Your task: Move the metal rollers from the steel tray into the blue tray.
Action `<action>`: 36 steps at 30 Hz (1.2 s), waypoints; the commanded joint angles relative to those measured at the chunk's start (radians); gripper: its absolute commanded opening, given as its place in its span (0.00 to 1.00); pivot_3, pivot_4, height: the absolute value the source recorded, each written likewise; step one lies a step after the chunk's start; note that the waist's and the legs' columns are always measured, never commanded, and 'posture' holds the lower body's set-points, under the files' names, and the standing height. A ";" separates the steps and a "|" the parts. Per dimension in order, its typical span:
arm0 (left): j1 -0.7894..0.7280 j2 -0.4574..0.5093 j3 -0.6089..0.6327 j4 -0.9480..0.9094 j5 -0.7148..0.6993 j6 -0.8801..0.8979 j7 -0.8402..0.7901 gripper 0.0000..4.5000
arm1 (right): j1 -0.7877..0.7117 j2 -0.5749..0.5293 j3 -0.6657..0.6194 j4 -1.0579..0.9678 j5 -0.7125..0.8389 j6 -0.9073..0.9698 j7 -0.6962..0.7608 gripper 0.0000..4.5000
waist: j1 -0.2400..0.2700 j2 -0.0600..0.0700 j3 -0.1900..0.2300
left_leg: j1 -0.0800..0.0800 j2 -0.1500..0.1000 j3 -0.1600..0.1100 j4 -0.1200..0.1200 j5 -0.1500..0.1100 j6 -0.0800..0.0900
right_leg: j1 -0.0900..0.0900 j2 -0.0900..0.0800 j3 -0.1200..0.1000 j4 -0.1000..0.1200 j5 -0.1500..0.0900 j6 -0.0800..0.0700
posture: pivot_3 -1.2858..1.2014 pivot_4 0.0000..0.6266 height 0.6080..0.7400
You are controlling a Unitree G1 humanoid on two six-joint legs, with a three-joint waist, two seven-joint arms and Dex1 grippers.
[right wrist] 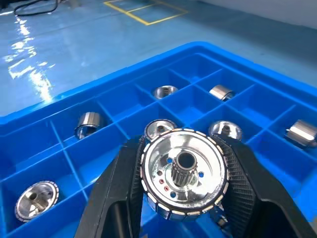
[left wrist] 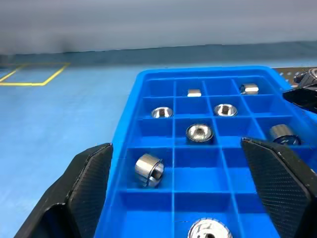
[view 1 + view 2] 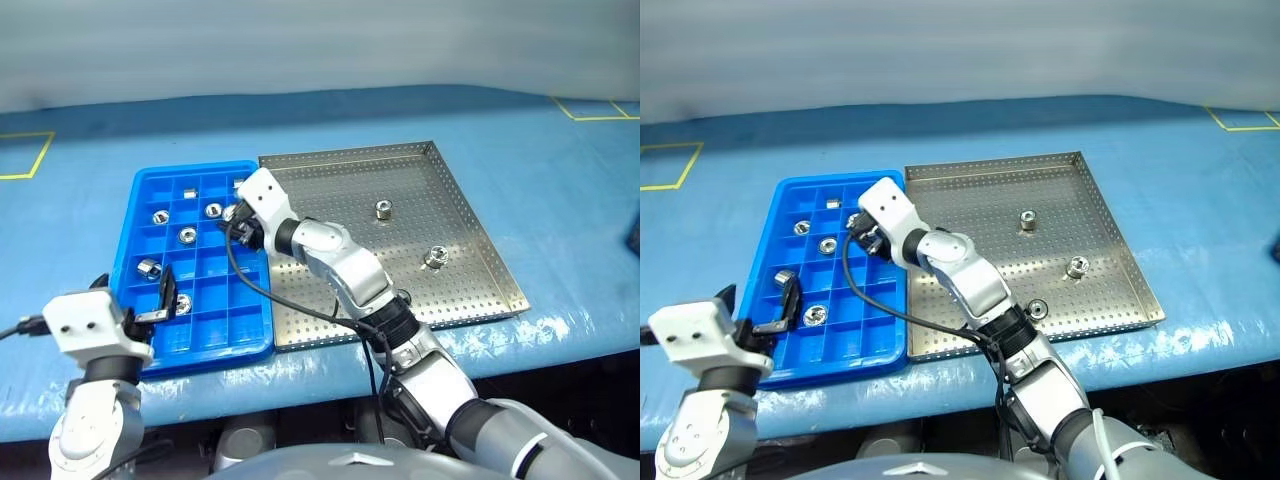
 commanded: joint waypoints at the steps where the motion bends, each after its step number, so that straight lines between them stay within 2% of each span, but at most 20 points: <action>1: 0.029 -0.017 -0.017 -0.037 0.022 -0.066 0.007 1.00 | -0.010 0.064 0.029 0.013 0.005 -0.043 0.017 0.38 | 0.008 0.000 0.000 | 0.000 0.000 0.000 0.000 0.000 0.000 | 0.000 0.000 0.000 0.000 0.000 0.000 | 0.67 0.24 1.00; 16: 0.009 -0.012 -0.068 -0.021 0.028 -0.069 0.000 1.00 | -0.058 0.122 0.041 0.267 0.016 -0.155 0.042 0.38 | 0.027 0.001 -0.001 | 0.002 0.001 -0.003 -0.001 0.001 -0.002 | 0.003 0.001 -0.003 0.002 -0.001 -0.001 | 0.66 0.24 1.00; 24: -0.019 0.003 -0.081 -0.008 0.025 -0.055 -0.010 1.00 | -0.091 0.144 0.037 0.343 0.030 -0.191 0.041 0.97 | 0.027 0.003 -0.002 | 0.008 0.001 -0.006 0.000 0.001 -0.002 | 0.010 0.001 -0.005 0.002 -0.002 -0.001 | 0.66 0.24 1.00; 25: -0.021 0.006 -0.082 -0.008 0.025 -0.054 -0.012 1.00 | -0.095 0.146 0.035 0.347 0.032 -0.197 0.040 0.99 | 0.027 0.003 -0.002 | 0.008 0.001 -0.006 0.000 0.001 -0.002 | 0.010 0.001 -0.005 0.002 -0.002 -0.001 | 0.66 0.24 1.00; 30: -0.037 0.028 -0.079 -0.009 0.012 -0.040 -0.027 1.00 | -0.102 0.129 0.010 0.300 0.048 -0.201 0.010 0.99 | 0.028 0.004 -0.002 | 0.008 0.001 -0.009 0.000 0.001 -0.002 | 0.011 0.001 -0.007 0.002 -0.002 -0.002 | 0.64 0.24 1.00; 36: -0.150 0.106 -0.062 0.020 -0.024 0.022 -0.070 1.00 | -0.049 0.026 -0.068 0.055 0.072 -0.113 -0.036 0.99 | 0.014 0.006 -0.001 | 0.005 0.001 -0.011 -0.001 0.002 -0.004 | 0.009 0.002 -0.008 0.002 -0.003 -0.003 | 0.60 0.24 1.00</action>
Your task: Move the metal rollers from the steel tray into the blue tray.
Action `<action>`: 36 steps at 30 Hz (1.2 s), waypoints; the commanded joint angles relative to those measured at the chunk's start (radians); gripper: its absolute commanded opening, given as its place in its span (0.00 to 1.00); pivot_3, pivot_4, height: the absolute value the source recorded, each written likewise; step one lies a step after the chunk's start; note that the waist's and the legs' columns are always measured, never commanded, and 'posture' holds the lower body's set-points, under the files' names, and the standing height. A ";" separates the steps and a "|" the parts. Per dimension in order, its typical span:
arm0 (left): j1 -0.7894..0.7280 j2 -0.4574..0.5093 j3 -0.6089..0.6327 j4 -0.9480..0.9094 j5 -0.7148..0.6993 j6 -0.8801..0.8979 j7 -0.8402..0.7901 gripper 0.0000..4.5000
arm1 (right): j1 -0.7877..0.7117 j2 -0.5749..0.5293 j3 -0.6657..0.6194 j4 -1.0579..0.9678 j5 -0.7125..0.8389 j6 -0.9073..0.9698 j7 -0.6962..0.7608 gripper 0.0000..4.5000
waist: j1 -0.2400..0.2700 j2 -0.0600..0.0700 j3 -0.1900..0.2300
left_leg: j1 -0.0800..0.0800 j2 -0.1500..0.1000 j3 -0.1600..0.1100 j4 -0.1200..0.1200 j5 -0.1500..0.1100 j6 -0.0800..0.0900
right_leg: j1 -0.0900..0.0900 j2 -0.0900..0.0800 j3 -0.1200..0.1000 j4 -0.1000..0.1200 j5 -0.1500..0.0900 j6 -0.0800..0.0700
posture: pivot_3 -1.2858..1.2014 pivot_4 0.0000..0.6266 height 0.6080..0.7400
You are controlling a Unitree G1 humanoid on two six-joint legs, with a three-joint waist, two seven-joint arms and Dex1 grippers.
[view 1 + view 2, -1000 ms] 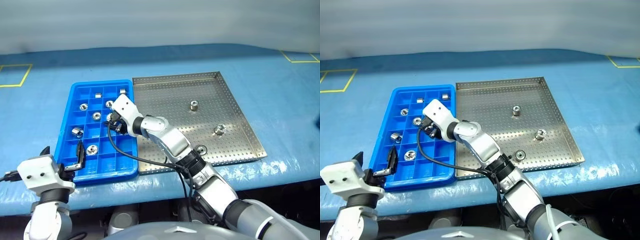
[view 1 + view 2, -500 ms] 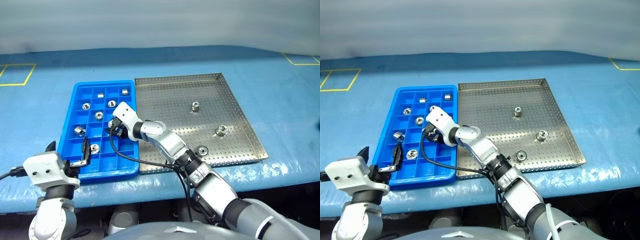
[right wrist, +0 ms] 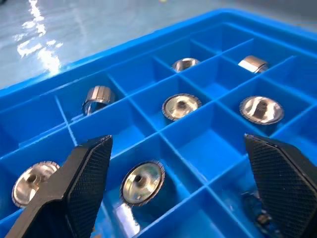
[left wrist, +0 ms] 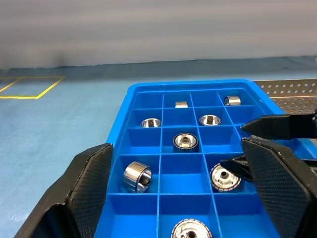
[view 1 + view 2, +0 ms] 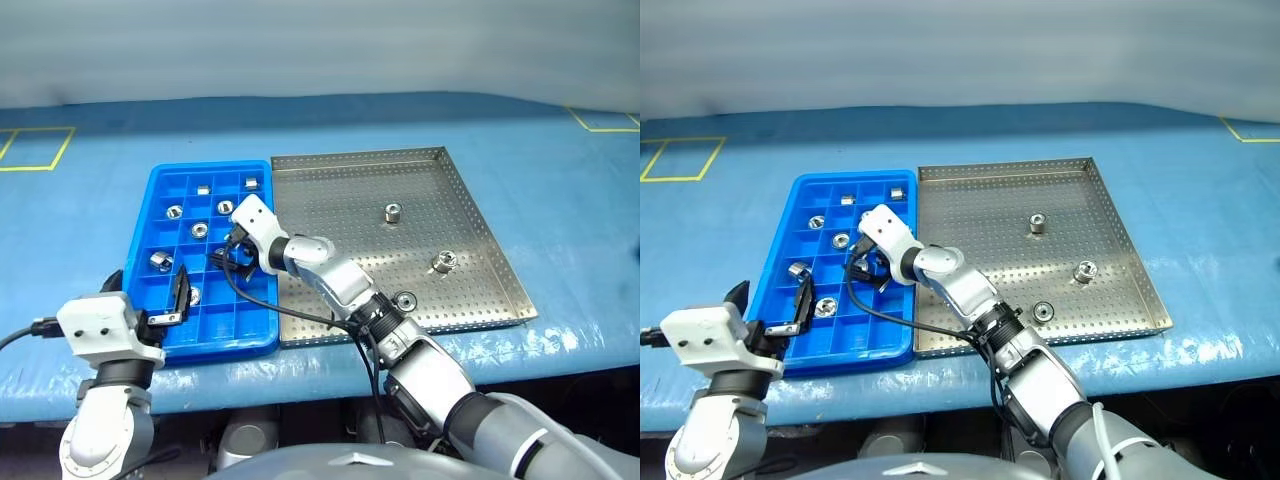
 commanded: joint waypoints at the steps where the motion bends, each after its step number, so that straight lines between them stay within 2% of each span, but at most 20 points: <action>1: -0.069 0.052 0.005 0.020 -0.026 0.035 -0.036 1.00 | 0.009 -0.002 -0.067 -0.197 0.021 0.052 -0.030 0.99 | -0.012 0.000 0.000 | 0.000 0.000 0.000 0.000 0.000 0.000 | 0.000 0.000 0.000 0.000 0.000 0.000 | 0.59 0.24 1.00; 5: -0.159 0.119 -0.008 0.069 -0.044 0.070 -0.084 1.00 | 0.072 -0.081 -0.110 -0.349 0.013 0.131 -0.045 0.99 | -0.037 0.000 0.000 | 0.000 0.000 -0.001 -0.001 0.001 -0.001 | 0.001 -0.001 -0.001 -0.001 0.000 -0.001 | 0.56 0.24 1.00; 9: -0.318 0.233 -0.075 0.173 -0.057 0.103 -0.191 1.00 | 0.186 -0.231 -0.159 -0.553 0.008 0.233 -0.037 0.99 | -0.054 0.000 0.000 | -0.001 -0.001 -0.001 0.000 0.001 -0.001 | 0.001 -0.002 -0.001 -0.001 0.001 -0.003 | 0.52 0.24 1.00; 15: -0.540 0.342 -0.184 0.338 -0.091 0.103 -0.373 1.00 | 0.359 -0.400 -0.232 -0.807 0.038 0.374 -0.027 0.99 | -0.123 0.000 0.000 | -0.001 -0.001 0.000 -0.001 0.000 -0.001 | 0.001 -0.002 0.000 -0.002 0.002 -0.002 | 0.48 0.24 1.00; 21: -0.725 0.443 -0.309 0.570 -0.044 0.013 -0.575 1.00 | 0.492 -0.460 -0.298 -0.985 0.072 0.482 -0.052 0.99 | -0.182 0.000 0.000 | 0.000 0.000 0.001 -0.001 0.000 0.000 | 0.001 0.000 0.001 -0.001 0.002 0.005 | 0.45 0.24 1.00; 27: -0.877 0.480 -0.411 0.801 0.046 -0.174 -0.730 1.00 | 0.574 -0.459 -0.347 -1.086 0.109 0.554 -0.087 0.99 | -0.217 0.000 0.000 | 0.000 0.000 0.003 0.001 0.000 0.000 | 0.001 0.001 0.006 -0.001 0.002 0.005 | 0.43 0.24 1.00; 36: -1.034 0.412 -0.553 1.072 0.149 -0.430 -0.898 1.00 | 0.688 -0.517 -0.392 -1.226 0.173 0.616 -0.075 0.99 | -0.257 0.000 0.000 | -0.001 -0.002 0.005 0.001 -0.001 0.003 | 0.000 0.001 0.009 -0.002 0.004 0.011 | 0.40 0.24 1.00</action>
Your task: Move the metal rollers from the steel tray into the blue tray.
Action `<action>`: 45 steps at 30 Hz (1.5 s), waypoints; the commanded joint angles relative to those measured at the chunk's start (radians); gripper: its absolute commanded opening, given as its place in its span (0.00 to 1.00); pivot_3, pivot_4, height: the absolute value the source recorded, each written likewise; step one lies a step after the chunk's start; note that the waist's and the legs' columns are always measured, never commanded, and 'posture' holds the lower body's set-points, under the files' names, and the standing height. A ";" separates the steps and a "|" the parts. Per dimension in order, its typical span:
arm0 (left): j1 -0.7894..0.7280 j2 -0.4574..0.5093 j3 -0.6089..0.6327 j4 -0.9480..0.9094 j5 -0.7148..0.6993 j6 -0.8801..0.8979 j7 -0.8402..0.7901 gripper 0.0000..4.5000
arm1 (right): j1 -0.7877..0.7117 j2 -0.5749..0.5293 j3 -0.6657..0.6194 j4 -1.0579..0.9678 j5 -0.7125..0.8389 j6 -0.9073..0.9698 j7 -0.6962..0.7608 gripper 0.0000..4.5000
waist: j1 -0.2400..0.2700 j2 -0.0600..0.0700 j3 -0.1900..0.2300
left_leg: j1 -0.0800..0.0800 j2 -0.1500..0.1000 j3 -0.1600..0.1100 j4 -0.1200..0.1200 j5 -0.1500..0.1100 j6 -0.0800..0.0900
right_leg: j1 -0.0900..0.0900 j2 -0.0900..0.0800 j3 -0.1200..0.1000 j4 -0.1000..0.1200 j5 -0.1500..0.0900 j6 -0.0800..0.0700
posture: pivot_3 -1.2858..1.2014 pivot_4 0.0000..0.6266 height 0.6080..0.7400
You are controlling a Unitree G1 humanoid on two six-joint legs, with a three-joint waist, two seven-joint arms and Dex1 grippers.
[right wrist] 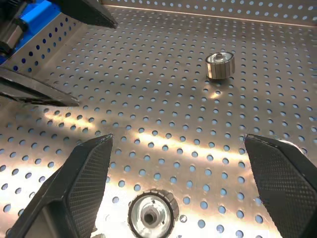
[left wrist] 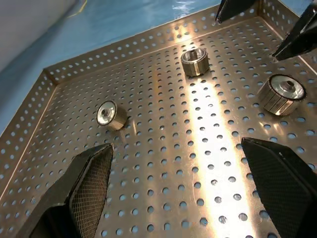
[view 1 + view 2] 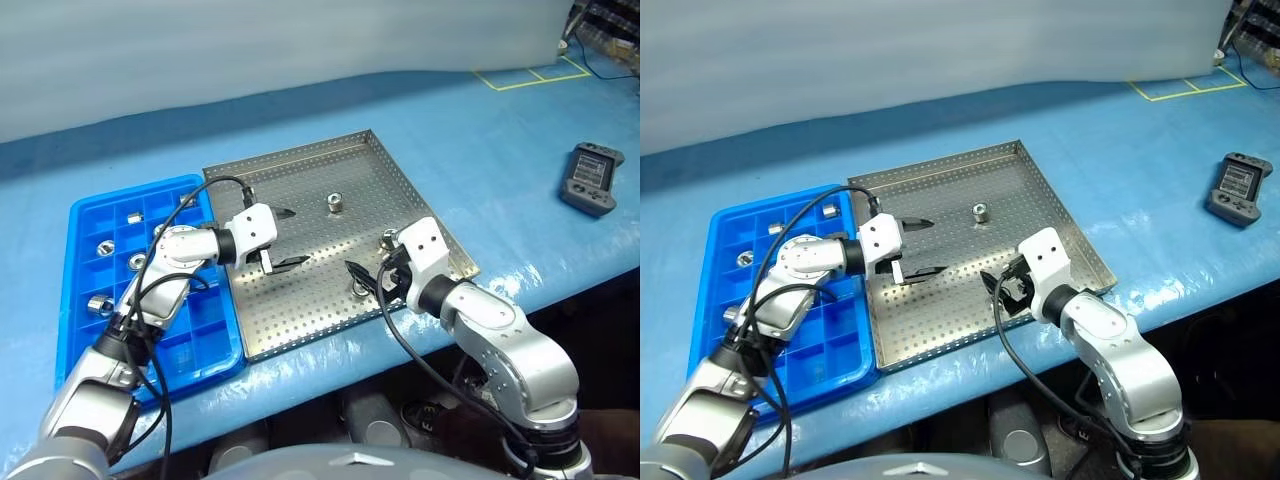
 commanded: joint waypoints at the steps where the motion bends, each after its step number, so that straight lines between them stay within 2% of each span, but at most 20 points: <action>1: -0.051 -0.033 -0.044 0.082 0.035 -0.115 -0.061 1.00 | 0.038 -0.030 -0.031 -0.083 0.034 0.008 0.009 0.99 | -0.011 0.000 0.000 | 0.000 0.000 0.000 0.000 0.000 0.000 | 0.000 0.000 0.000 0.000 0.000 0.000 | 0.40 0.24 1.00; 6: -0.105 -0.078 -0.103 0.193 0.082 -0.227 -0.125 1.00 | 0.089 -0.043 -0.044 -0.113 0.049 0.014 -0.005 0.99 | -0.047 0.000 0.000 | -0.001 0.000 0.005 0.000 -0.001 0.002 | 0.000 0.000 0.004 0.000 -0.001 0.003 | 0.38 0.24 1.00; 15: -0.191 -0.119 -0.195 0.363 0.196 -0.450 -0.198 1.00 | 0.152 -0.004 -0.031 -0.151 0.063 0.007 -0.061 0.99 | -0.126 -0.001 0.000 | -0.001 -0.001 0.008 0.000 -0.002 0.003 | 0.002 0.000 0.009 0.000 -0.001 0.005 | 0.36 0.24 1.00; 22: -0.236 -0.156 -0.223 0.450 0.231 -0.502 -0.237 1.00 | 0.165 0.022 -0.001 -0.154 0.059 -0.004 -0.096 0.99 | -0.175 -0.001 0.001 | -0.001 -0.001 0.010 0.000 -0.002 0.004 | 0.002 0.000 0.011 0.000 -0.001 0.006 | 0.35 0.24 1.00; 25: -0.247 -0.161 -0.228 0.470 0.241 -0.486 -0.258 0.87 | 0.164 0.030 0.010 -0.154 0.055 -0.009 -0.112 1.00 | -0.188 -0.001 0.001 | 0.000 -0.001 0.011 0.000 -0.002 0.004 | 0.002 0.000 0.011 0.000 -0.001 0.006 | 0.34 0.24 1.00; 31: -0.227 -0.146 -0.226 0.454 0.234 -0.417 -0.317 0.42 | 0.157 0.034 0.022 -0.147 0.050 -0.015 -0.130 1.00 | -0.204 -0.001 0.001 | 0.000 -0.001 0.011 0.000 -0.003 0.005 | 0.002 0.000 0.012 0.000 -0.001 0.007 | 0.35 0.24 1.00; 32: -0.220 -0.141 -0.224 0.445 0.231 -0.404 -0.325 0.38 | 0.155 0.034 0.023 -0.145 0.051 -0.015 -0.131 1.00 | -0.205 -0.001 0.000 | 0.000 -0.001 0.011 0.000 -0.003 0.005 | 0.002 0.000 0.012 0.000 -0.001 0.007 | 0.35 0.24 1.00; 36: -0.199 -0.120 -0.202 0.398 0.207 -0.350 -0.341 0.38 | 0.139 0.035 0.033 -0.132 0.052 -0.017 -0.132 1.00 | -0.209 -0.001 0.000 | 0.000 0.000 0.012 0.000 -0.003 0.005 | 0.002 0.001 0.012 0.000 -0.001 0.007 | 0.36 0.24 1.00; 40: -0.165 -0.114 -0.119 0.277 0.114 -0.218 -0.324 0.38 | 0.118 0.038 0.046 -0.115 0.056 -0.020 -0.125 1.00 | -0.209 -0.001 0.000 | 0.001 0.000 0.012 -0.001 -0.003 0.005 | 0.001 0.001 0.013 0.001 -0.001 0.007 | 0.37 0.24 1.00; 45: -0.129 -0.111 0.010 0.137 0.073 -0.083 -0.171 0.38 | 0.080 0.039 0.069 -0.083 0.060 -0.030 -0.111 1.00 | -0.181 -0.002 0.001 | 0.000 0.000 0.012 0.000 -0.003 0.005 | 0.000 0.001 0.013 0.001 -0.001 0.008 | 0.39 0.24 1.00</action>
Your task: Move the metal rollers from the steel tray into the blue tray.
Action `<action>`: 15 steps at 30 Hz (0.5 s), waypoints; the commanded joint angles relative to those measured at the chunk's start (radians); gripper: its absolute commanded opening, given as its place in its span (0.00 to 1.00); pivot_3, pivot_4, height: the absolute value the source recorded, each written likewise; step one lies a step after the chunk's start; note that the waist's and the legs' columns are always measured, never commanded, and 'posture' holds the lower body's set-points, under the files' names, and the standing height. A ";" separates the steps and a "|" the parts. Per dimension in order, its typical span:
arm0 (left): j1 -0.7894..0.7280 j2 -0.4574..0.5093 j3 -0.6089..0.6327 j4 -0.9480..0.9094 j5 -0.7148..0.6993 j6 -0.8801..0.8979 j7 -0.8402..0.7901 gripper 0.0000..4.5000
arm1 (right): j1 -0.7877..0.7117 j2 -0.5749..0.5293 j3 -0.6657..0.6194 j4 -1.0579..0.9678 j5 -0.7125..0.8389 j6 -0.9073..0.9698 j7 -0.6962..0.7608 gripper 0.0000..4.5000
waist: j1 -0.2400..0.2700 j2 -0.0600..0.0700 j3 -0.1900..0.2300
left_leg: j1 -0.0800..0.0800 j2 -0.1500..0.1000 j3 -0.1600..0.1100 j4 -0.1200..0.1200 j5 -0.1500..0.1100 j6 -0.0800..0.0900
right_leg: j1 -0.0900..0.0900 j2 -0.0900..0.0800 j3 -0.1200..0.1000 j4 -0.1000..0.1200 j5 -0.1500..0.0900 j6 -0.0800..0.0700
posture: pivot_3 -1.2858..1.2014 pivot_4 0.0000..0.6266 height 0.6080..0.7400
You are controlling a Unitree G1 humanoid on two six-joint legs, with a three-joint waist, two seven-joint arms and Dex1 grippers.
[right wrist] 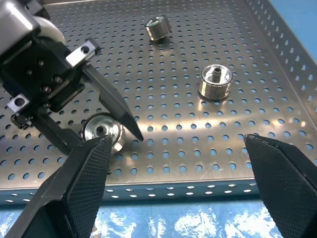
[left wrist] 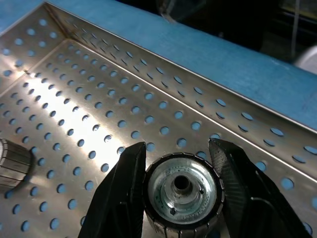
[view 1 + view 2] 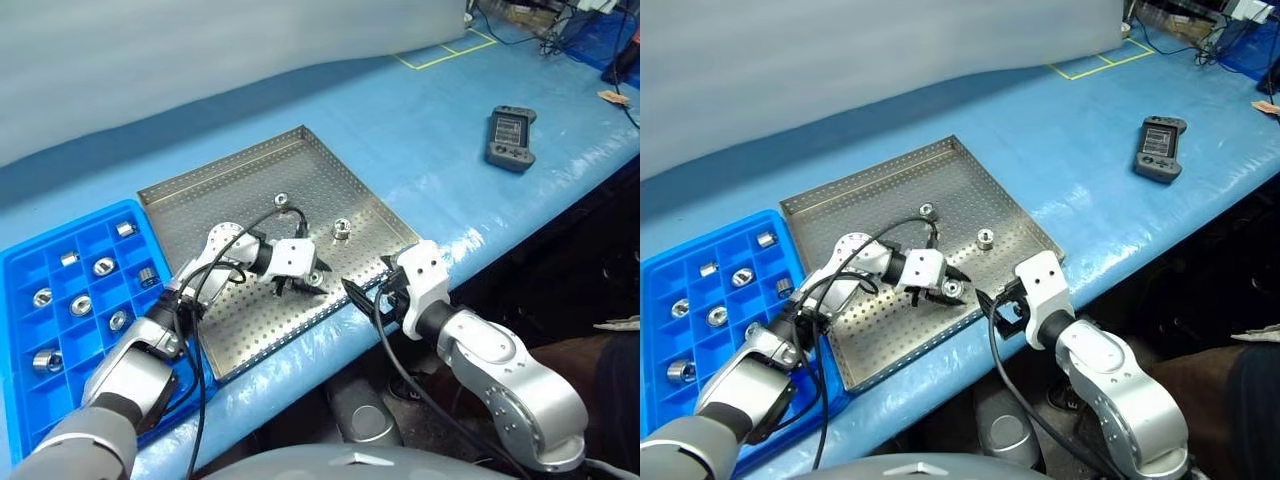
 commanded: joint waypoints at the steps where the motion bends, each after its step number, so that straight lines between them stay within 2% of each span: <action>1: 0.018 0.005 0.121 -0.133 -0.038 0.100 0.134 0.38 | -0.036 0.006 0.014 0.008 0.015 -0.030 0.014 1.00 | 0.015 0.000 0.000 | 0.000 0.000 0.000 0.000 0.000 0.000 | 0.000 0.000 0.000 0.000 0.000 0.000 | 0.40 0.24 1.00; 8: 0.181 -0.001 0.359 -0.518 -0.122 0.411 0.409 0.38 | -0.146 0.002 0.083 0.099 0.022 -0.067 0.074 1.00 | 0.072 0.000 0.000 | 0.001 0.000 -0.001 0.000 0.000 0.000 | -0.002 0.000 0.000 0.001 0.000 0.000 | 0.44 0.24 1.00; 15: 0.380 -0.065 0.572 -0.857 -0.109 0.666 0.729 0.38 | -0.281 0.005 0.178 0.226 0.017 -0.140 0.166 1.00 | 0.173 0.000 0.000 | 0.001 0.000 -0.003 0.002 0.000 0.000 | -0.004 0.000 -0.002 0.001 0.001 -0.001 | 0.49 0.24 1.00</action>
